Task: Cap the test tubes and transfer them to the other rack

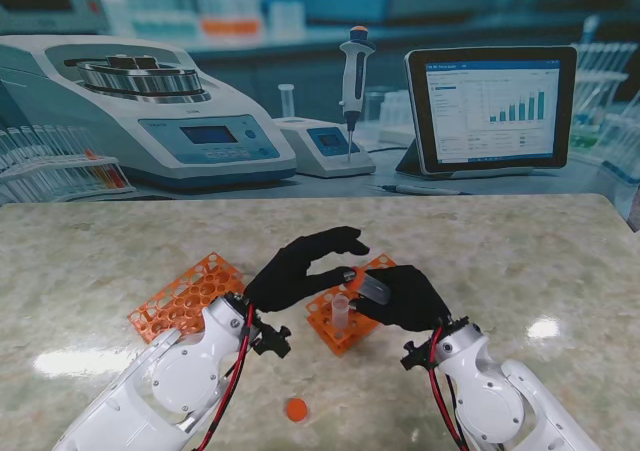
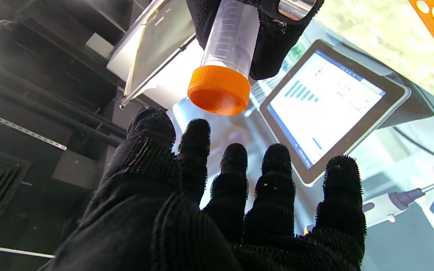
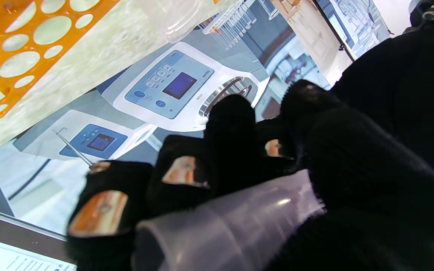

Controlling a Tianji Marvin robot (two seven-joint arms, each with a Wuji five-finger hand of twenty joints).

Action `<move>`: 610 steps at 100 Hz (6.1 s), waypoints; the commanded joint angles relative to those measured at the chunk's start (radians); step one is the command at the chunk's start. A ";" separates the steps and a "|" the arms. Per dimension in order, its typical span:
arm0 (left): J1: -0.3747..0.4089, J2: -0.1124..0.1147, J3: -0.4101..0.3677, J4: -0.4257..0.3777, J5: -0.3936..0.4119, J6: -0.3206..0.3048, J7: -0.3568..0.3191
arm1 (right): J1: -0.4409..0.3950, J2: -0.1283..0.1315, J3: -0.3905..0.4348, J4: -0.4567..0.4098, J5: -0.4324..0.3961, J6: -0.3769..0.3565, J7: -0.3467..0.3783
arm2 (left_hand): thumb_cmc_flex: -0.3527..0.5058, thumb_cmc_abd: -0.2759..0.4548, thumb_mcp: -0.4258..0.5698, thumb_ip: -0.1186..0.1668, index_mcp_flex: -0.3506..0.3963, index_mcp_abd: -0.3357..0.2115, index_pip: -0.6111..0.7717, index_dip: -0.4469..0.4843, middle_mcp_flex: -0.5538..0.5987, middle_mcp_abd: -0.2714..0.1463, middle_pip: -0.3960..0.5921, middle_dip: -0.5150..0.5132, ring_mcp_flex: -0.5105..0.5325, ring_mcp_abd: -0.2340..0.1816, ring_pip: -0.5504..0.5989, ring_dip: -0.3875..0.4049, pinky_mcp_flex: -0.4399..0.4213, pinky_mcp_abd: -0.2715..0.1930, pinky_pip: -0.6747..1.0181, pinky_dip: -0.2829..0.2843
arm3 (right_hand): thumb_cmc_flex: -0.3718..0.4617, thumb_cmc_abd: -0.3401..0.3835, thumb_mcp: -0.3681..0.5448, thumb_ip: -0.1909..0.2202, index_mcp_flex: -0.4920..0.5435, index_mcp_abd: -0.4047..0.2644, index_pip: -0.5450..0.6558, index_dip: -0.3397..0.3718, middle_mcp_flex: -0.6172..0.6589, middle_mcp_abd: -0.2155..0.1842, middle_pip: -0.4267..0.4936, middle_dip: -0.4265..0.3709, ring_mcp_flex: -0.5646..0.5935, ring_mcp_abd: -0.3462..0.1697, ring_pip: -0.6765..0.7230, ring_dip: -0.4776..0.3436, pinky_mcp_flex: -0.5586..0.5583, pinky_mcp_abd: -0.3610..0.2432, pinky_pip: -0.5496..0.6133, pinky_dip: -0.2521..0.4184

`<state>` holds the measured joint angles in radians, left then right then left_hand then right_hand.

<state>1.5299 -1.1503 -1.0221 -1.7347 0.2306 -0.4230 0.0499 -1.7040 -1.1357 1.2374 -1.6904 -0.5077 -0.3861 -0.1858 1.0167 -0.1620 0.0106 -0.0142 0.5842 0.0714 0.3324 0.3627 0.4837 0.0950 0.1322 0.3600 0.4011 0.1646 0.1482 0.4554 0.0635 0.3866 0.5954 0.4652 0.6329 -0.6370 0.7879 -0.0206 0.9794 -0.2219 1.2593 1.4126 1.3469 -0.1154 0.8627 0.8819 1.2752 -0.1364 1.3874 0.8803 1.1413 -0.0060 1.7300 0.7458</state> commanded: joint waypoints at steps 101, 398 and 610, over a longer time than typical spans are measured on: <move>-0.022 0.010 0.011 0.051 0.090 -0.028 0.002 | -0.008 -0.004 0.001 -0.007 -0.003 0.001 -0.001 | -0.232 -0.328 0.468 -0.059 -0.048 0.107 -0.067 0.020 -0.084 0.007 -0.020 -0.030 -0.063 -0.011 -0.018 -0.035 -0.007 -0.016 -0.061 -0.018 | 0.040 0.018 0.003 0.000 0.030 -0.066 0.036 0.037 0.014 0.059 0.004 -0.004 0.053 -0.153 0.119 0.035 0.034 -0.048 0.110 0.005; 0.009 0.019 -0.042 -0.004 0.159 -0.053 0.012 | -0.010 -0.004 0.001 -0.008 -0.005 0.004 -0.001 | 0.207 -0.030 0.256 0.017 0.046 -0.046 -0.018 -0.110 0.032 -0.031 0.000 -0.057 0.018 -0.037 0.012 -0.014 -0.007 -0.012 -0.043 -0.020 | 0.040 0.019 0.001 -0.001 0.030 -0.066 0.036 0.037 0.012 0.059 0.004 -0.004 0.053 -0.153 0.119 0.035 0.034 -0.048 0.110 0.005; -0.047 0.015 0.029 0.068 0.185 -0.060 0.023 | -0.010 -0.005 0.002 -0.008 -0.004 0.004 -0.003 | 0.217 -0.189 0.453 -0.017 0.075 -0.153 0.234 0.132 0.015 0.002 -0.013 -0.053 0.048 -0.011 0.026 -0.012 -0.002 -0.001 -0.030 -0.038 | 0.039 0.018 0.001 -0.001 0.029 -0.067 0.035 0.038 0.012 0.060 0.005 -0.004 0.053 -0.151 0.118 0.034 0.034 -0.047 0.109 0.005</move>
<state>1.4804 -1.1378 -0.9933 -1.6708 0.4095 -0.4811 0.0811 -1.7080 -1.1351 1.2439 -1.6881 -0.5123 -0.3799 -0.1896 1.1178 -0.4337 0.3079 -0.0696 0.5373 0.0035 0.4716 0.4493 0.5023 0.1061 0.1371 0.3221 0.4305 0.1598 0.1850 0.4574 0.0755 0.3834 0.5582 0.4648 0.6329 -0.6370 0.7871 -0.0206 0.9794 -0.2235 1.2528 1.4226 1.3464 -0.1154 0.8626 0.8818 1.2752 -0.1364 1.3874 0.8803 1.1413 -0.0058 1.7300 0.7464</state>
